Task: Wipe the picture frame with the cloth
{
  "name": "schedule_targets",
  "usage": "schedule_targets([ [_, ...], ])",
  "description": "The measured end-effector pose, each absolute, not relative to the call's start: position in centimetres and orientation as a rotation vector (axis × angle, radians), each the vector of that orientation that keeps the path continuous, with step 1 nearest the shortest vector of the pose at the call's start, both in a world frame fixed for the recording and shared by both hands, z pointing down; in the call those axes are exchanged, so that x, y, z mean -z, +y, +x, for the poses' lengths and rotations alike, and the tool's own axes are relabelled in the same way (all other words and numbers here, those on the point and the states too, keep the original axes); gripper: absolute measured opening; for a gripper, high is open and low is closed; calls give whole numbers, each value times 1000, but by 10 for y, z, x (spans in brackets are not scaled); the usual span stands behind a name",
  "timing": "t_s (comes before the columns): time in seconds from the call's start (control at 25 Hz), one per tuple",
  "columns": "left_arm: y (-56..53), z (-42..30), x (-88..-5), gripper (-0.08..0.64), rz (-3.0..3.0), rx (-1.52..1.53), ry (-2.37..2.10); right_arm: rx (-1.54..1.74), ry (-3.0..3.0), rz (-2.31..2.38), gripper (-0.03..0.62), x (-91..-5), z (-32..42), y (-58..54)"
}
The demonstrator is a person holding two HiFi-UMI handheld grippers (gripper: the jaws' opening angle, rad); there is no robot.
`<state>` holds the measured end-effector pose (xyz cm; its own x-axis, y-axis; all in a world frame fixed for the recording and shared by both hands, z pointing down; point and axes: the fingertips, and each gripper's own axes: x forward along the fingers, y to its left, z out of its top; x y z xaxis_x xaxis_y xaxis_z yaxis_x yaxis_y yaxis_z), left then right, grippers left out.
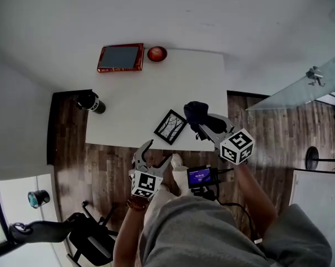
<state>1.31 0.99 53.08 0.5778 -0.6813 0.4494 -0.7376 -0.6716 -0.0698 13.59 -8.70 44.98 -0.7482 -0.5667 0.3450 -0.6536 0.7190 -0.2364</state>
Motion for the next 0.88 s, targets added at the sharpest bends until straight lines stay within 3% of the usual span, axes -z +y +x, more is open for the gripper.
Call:
schedule_targets([
  [0.28, -14, 14, -611, 443, 2532, -870, -1121, -551, -2542, 833, 109, -531, 124, -143],
  [0.88, -38, 6, -715, 479, 2409, -883, -1018, -470, -2231, 621, 109, -666, 81, -165],
])
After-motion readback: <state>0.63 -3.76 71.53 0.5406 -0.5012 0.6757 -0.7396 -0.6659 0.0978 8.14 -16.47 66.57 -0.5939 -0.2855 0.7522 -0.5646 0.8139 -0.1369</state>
